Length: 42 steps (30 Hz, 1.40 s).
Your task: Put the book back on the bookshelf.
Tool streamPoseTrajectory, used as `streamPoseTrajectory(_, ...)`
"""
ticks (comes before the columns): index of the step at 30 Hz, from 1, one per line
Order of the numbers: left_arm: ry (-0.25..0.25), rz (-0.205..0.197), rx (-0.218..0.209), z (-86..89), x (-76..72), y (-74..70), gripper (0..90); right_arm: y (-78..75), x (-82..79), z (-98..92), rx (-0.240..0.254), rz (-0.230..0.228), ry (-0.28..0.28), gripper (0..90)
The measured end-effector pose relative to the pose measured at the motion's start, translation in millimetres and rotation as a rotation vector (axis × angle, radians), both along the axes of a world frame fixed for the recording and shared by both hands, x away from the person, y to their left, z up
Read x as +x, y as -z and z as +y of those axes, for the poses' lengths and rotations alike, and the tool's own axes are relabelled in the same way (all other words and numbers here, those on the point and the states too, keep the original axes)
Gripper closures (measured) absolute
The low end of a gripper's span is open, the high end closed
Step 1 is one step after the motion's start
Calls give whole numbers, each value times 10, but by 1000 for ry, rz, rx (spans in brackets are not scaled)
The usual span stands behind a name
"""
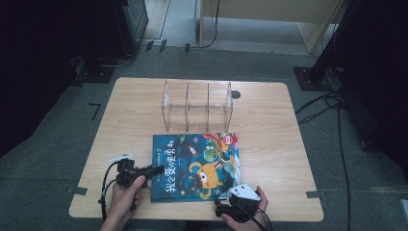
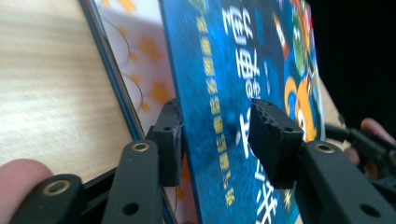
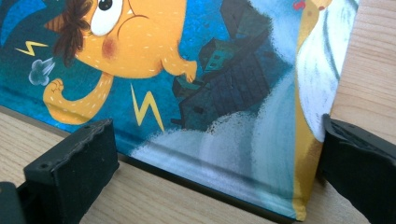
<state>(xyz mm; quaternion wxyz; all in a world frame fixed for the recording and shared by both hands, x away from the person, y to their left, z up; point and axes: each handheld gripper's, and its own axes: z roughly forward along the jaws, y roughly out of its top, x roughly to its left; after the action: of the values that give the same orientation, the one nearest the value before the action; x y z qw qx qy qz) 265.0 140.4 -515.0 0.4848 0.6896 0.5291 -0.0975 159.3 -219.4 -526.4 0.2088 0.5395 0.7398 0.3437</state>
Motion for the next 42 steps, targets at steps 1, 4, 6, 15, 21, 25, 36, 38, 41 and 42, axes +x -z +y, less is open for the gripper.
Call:
streamPoseTrajectory(1, 5, -2, 17, -20, -12, 6, 554, 0, -1, 0, 0, 0, 1, 0)
streamPoseTrajectory(4, 72, -23, 60, -86, -72, 13, 508, 3, -5, 4, 4, -2, 7, 0)
streamPoseTrajectory(6, 86, -37, 72, -92, -96, 6, 502, 5, -7, 4, 1, -7, 16, 0)
streamPoseTrajectory(15, 92, -15, 49, -43, -149, 5, 546, 20, -7, 27, -42, -28, 33, 0)
streamPoseTrajectory(21, 78, 38, -90, 47, -102, -46, 689, 7, 18, 42, -69, -32, 38, 0)
streamPoseTrajectory(25, 73, 41, -161, 68, -90, -101, 735, -4, 19, 45, -79, -41, 43, 0)
streamPoseTrajectory(36, 84, 148, -380, 13, -35, -138, 874, -30, -78, 214, -111, -119, -40, 0)
streamPoseTrajectory(38, 78, 155, -381, 3, -32, -140, 875, -5, -85, 290, -150, -134, -41, 0)
streamPoseTrajectory(41, 75, 150, -336, -21, -34, -144, 856, -15, -79, 385, -156, -156, -50, 0)
streamPoseTrajectory(42, 73, 143, -311, -30, -35, -140, 842, -14, -67, 421, -166, -161, -47, 0)
